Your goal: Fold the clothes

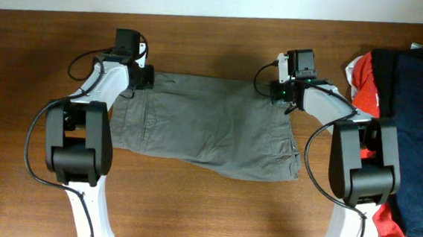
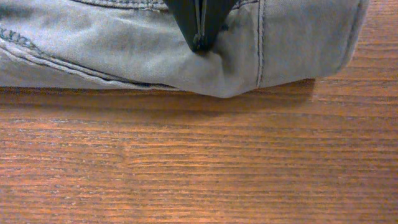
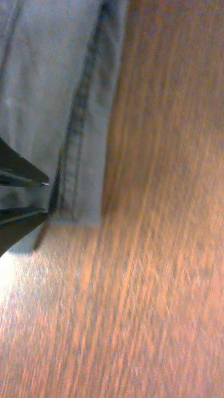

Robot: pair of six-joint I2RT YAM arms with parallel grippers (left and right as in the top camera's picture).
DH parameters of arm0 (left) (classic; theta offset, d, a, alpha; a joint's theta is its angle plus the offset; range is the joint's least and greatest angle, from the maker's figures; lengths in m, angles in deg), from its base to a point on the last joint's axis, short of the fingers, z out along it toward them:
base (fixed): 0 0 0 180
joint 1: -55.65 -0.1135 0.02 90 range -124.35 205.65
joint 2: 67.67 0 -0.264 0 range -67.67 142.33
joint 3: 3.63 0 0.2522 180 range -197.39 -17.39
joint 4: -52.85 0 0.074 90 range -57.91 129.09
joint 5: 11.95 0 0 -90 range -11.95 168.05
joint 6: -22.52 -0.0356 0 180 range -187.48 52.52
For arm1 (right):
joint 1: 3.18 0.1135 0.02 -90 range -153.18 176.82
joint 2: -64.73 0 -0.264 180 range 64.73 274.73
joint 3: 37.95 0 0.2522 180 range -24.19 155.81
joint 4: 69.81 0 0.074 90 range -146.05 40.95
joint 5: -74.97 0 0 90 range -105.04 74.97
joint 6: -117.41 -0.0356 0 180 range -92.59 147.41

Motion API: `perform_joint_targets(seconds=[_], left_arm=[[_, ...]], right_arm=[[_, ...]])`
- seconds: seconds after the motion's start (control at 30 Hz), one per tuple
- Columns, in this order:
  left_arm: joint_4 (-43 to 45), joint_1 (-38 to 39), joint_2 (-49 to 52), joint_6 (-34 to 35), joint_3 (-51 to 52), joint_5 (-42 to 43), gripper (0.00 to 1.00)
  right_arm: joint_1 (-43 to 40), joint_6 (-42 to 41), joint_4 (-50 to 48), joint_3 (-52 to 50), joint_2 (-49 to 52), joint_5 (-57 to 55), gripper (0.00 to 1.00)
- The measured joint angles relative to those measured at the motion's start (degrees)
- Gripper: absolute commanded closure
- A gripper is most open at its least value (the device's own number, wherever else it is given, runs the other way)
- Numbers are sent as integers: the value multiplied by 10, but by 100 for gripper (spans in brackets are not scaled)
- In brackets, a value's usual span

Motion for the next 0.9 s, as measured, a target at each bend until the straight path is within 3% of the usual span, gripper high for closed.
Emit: perform_joint_targets(seconds=[0.1, 0.13, 0.17, 0.2, 0.23, 0.27, 0.3, 0.37, 0.53, 0.77, 0.9], left_arm=[[-7, -1, -1, 0, -15, -7, 100], [-22, -2, -13, 0, -27, -3, 95], [-33, -2, -49, 3, -39, 2, 81], [-65, -3, -126, 14, -54, 5, 75], [-100, -6, -188, 26, -68, 6, 59], [-182, -25, -321, 39, -101, 9, 57], [-265, -48, -356, 44, -111, 9, 52], [-352, -85, -324, 37, -83, 10, 39], [-351, -124, -185, -10, -2, 55, 29], [-288, -122, -85, -29, 1, 81, 29], [-263, -109, -68, -45, 2, 80, 28]], right_arm=[[0, 1, 12, 19, 0, -15, 74], [0, 2, 46, 43, -6, -15, 71], [0, -2, 92, 66, -26, -14, 67], [0, -10, 137, 85, -59, -14, 63], [0, -30, 234, 116, -125, -2, 57], [0, -45, 269, 131, -191, 20, 56], [0, -48, 322, 141, -210, 49, 56], [0, -54, 414, 134, -218, 121, 56], [39, -56, 357, 51, -185, 208, 49], [170, -153, 163, -62, -160, 232, 50], [191, -162, 137, -72, -131, 225, 50]])
